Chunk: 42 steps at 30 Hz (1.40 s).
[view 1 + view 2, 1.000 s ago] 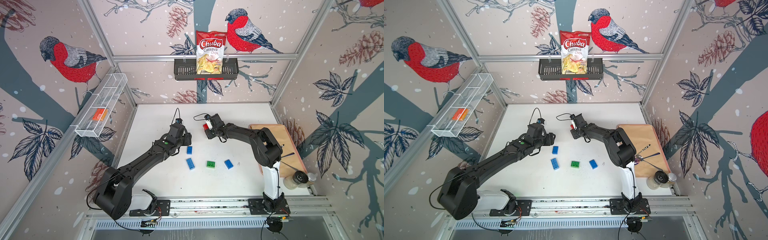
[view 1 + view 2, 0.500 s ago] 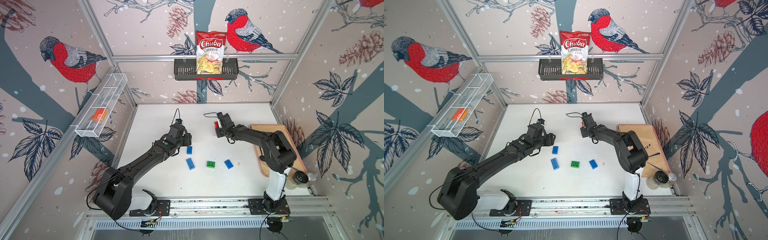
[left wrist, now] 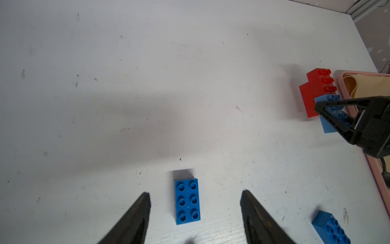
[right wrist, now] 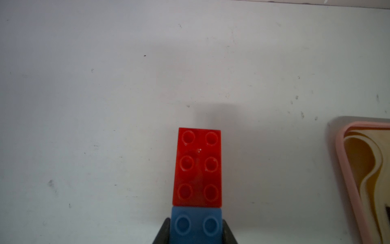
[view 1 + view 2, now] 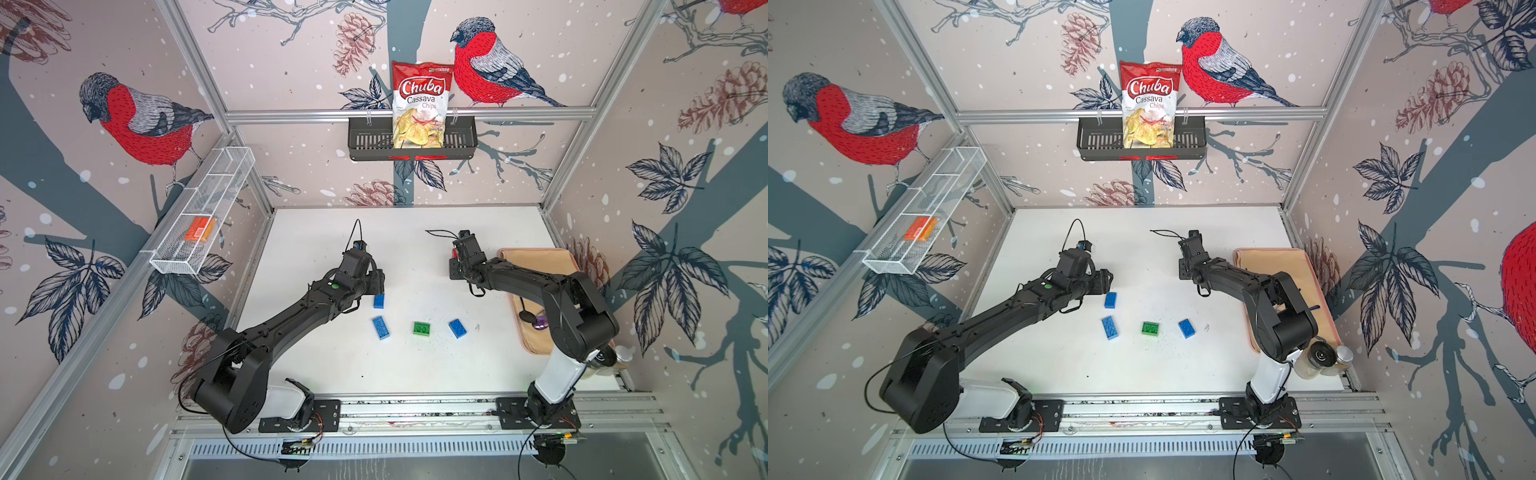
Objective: Assemble a rectangle with lego
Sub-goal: Move the lego brick at the center of the board, then adjust the lego brick at the center of the board.
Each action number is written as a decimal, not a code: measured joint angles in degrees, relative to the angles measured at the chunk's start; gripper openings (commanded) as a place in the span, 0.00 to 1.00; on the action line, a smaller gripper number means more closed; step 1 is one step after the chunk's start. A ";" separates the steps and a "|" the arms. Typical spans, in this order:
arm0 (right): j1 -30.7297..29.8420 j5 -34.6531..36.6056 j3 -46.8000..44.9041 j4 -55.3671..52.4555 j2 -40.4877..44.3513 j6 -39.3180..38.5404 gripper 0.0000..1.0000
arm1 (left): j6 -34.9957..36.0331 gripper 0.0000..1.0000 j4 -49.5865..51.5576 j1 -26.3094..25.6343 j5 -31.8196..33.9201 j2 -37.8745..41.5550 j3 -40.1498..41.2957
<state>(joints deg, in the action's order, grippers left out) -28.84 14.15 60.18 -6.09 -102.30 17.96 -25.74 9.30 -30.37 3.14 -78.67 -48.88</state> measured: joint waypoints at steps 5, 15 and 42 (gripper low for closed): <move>0.24 0.39 0.02 0.00 -0.63 0.42 0.43 | -0.50 0.68 0.00 -0.55 0.02 -0.66 0.00; 0.33 0.44 -0.39 0.02 0.94 0.57 0.53 | -1.99 0.70 0.26 -0.55 -0.07 -3.17 0.52; -2.62 -5.79 -12.44 8.81 18.38 -1.18 0.57 | -23.26 0.76 19.47 -14.99 -2.58 -4.20 3.78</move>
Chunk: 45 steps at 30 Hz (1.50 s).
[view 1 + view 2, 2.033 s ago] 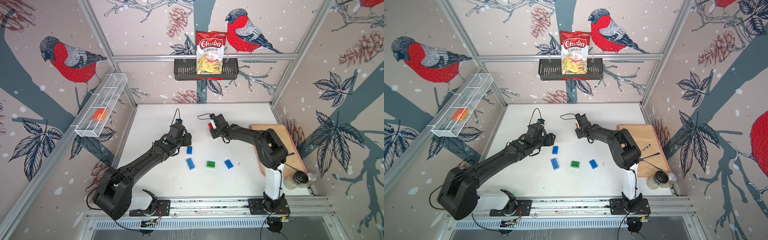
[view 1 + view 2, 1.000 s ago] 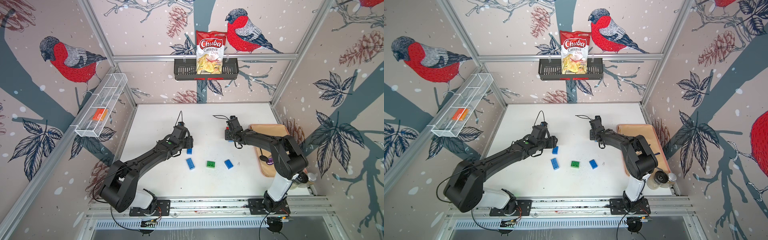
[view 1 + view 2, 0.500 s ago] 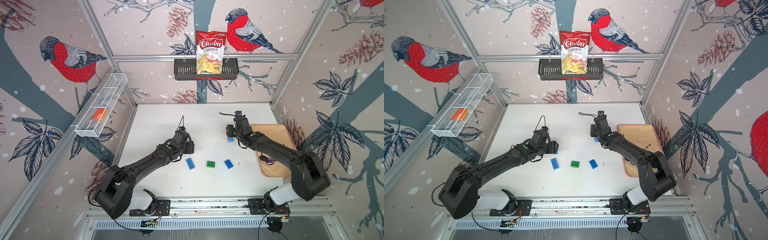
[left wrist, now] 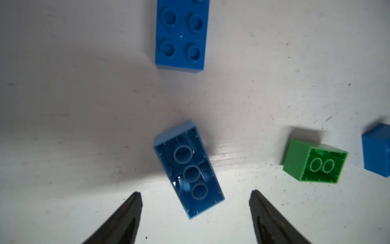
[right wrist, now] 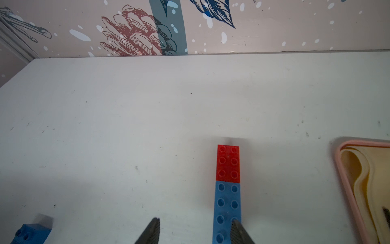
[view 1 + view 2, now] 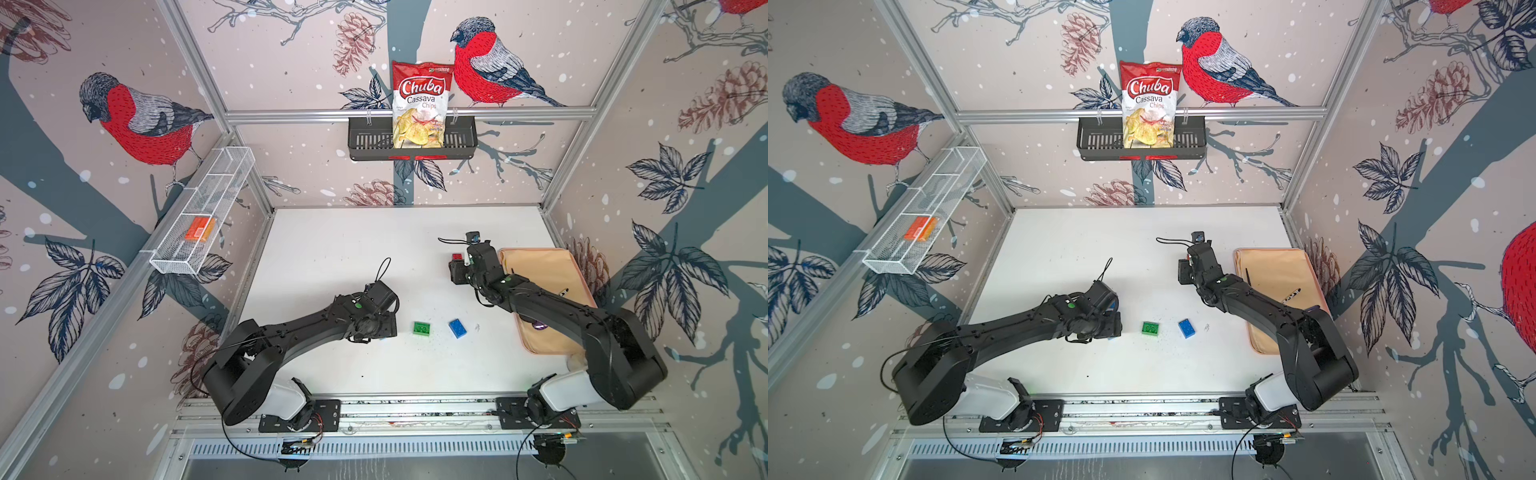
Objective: Assemble a rectangle with lego
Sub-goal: Adjust the lego brick at the center of the board.
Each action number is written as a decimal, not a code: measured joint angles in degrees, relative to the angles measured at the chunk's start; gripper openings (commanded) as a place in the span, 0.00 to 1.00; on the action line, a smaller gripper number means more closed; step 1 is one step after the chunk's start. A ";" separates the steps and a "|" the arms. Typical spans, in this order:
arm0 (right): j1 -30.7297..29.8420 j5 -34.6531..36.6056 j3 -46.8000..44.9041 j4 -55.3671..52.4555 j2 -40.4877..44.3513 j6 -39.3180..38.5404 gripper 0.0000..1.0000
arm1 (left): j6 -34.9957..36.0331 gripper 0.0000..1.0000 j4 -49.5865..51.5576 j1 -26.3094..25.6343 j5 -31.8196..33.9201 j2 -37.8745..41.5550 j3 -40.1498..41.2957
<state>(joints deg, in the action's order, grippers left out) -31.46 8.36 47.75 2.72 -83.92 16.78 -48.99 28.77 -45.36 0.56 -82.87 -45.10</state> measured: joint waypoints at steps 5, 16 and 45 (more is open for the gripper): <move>-0.11 -1.16 -1.86 1.73 1.03 0.04 0.57 | -4.50 0.59 1.97 -0.07 -0.26 -5.22 -2.91; -0.26 -3.10 -3.76 4.46 1.75 0.07 0.57 | -8.63 0.47 6.82 -0.13 2.29 -13.33 -11.30; 3.89 -27.98 -27.96 37.35 16.33 -8.52 0.62 | 28.20 0.11 -16.50 14.49 -30.49 -1.92 -11.61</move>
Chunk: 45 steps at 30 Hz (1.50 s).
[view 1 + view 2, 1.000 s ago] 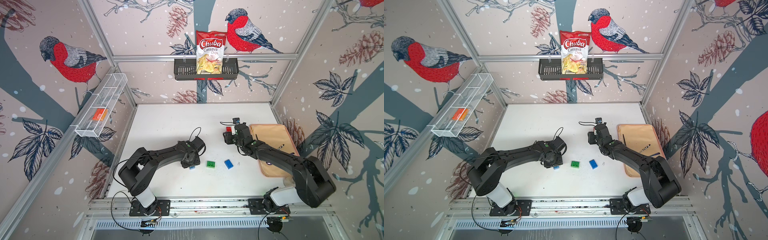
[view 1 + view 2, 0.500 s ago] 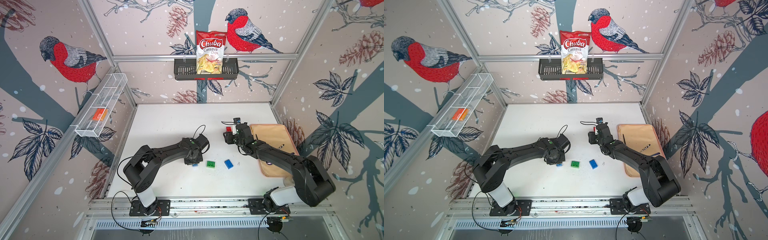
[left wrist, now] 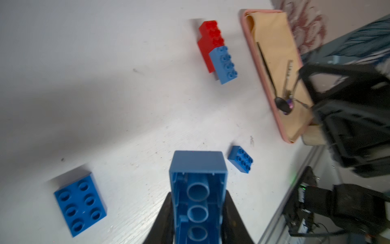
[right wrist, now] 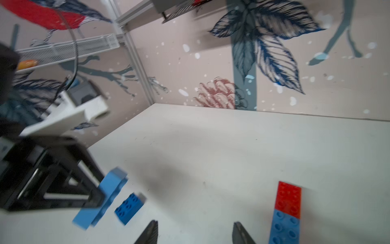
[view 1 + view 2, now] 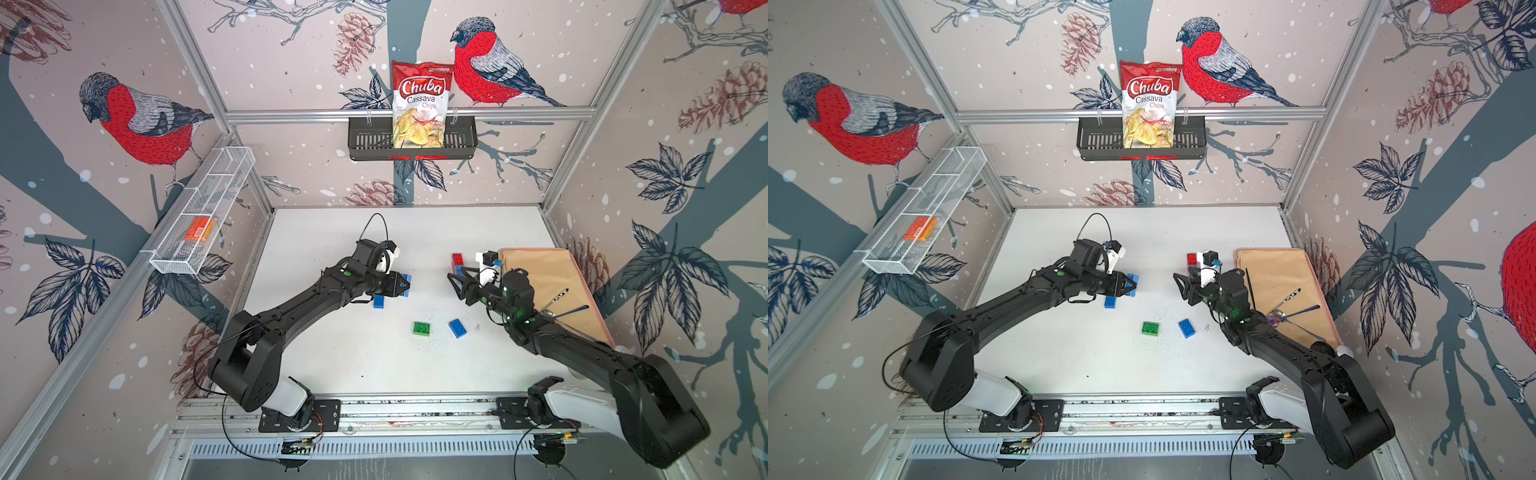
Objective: Assemble a rectangle with lego
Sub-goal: Adjust the lego brick at the center of the board.
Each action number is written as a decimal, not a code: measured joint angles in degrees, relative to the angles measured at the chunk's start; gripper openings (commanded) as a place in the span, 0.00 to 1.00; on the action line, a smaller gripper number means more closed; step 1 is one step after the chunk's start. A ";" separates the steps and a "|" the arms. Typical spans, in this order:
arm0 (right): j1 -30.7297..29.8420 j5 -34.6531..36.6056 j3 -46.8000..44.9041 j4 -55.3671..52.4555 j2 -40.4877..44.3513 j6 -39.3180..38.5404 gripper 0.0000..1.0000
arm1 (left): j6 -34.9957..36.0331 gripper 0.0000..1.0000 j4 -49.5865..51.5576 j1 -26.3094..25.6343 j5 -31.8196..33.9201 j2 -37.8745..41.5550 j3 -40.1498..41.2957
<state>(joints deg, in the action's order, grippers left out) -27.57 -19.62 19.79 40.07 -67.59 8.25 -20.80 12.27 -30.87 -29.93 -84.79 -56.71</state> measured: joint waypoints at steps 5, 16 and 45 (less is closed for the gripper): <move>-2.21 -9.81 -2.80 13.57 -4.31 -6.16 0.67 | 2.58 0.11 -4.61 2.91 -16.79 2.62 1.90; -12.41 -12.66 1.29 15.96 -7.91 -27.41 0.82 | 3.43 0.12 -8.55 3.65 -28.48 5.51 5.38; -19.17 -3.45 0.76 28.55 -13.33 -35.10 0.68 | 2.51 0.12 -10.84 3.72 -29.94 4.90 6.12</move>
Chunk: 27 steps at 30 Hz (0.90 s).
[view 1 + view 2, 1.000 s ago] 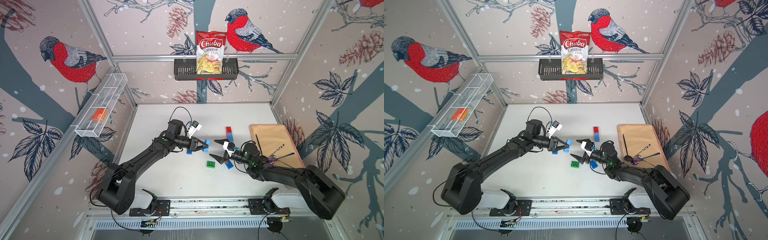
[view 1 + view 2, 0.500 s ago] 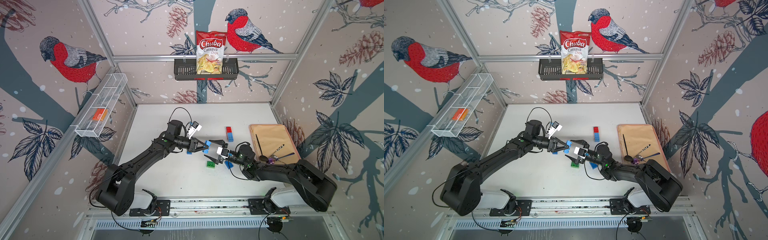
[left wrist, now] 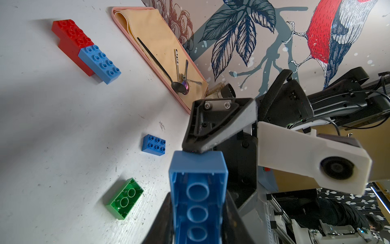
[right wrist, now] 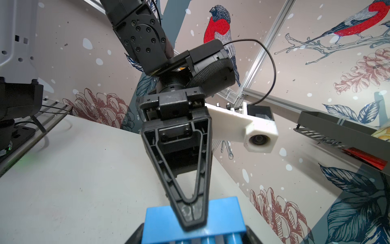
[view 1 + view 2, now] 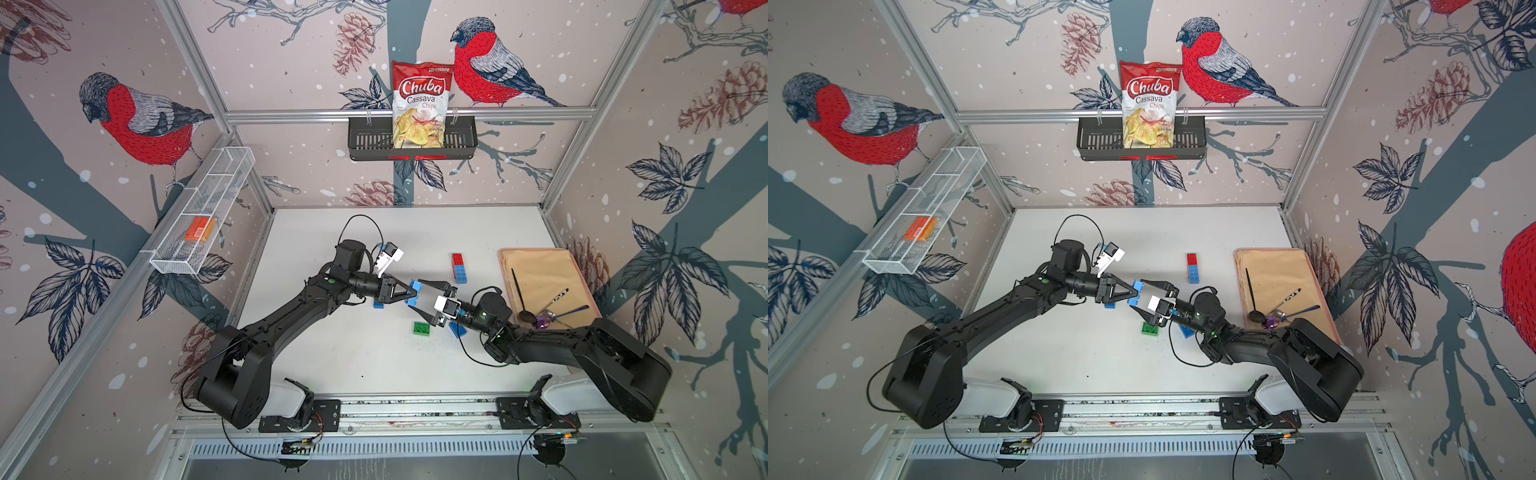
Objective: Assemble a rectangle with lego
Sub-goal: Adjust the lego brick at the center of the board.
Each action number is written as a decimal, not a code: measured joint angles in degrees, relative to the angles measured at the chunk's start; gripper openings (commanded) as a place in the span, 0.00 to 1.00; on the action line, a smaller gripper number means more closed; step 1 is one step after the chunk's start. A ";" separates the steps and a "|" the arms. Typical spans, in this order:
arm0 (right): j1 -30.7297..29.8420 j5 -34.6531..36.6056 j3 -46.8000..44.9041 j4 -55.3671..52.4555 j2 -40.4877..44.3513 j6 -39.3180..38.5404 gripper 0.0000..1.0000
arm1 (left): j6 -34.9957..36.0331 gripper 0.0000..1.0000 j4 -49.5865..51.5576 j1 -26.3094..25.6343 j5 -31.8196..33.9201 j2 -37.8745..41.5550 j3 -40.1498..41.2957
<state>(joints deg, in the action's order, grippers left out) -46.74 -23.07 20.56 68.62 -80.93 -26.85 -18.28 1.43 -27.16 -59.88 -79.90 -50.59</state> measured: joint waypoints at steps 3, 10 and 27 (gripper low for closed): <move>-0.13 0.15 0.00 0.17 -0.15 -0.20 0.64 | -0.61 0.12 -0.02 0.00 0.13 0.04 0.24; -0.28 0.72 0.13 0.15 -0.52 -0.20 0.60 | -1.29 0.18 -0.72 0.04 0.20 -0.11 0.52; -0.72 6.97 1.55 -6.78 3.85 3.39 0.60 | -4.66 0.89 -6.34 5.73 17.25 15.26 5.07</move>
<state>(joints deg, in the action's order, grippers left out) -47.46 -16.10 22.11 61.84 -77.08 -23.46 -22.94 -4.91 -21.43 -42.63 -64.64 -45.52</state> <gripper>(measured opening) 0.672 0.832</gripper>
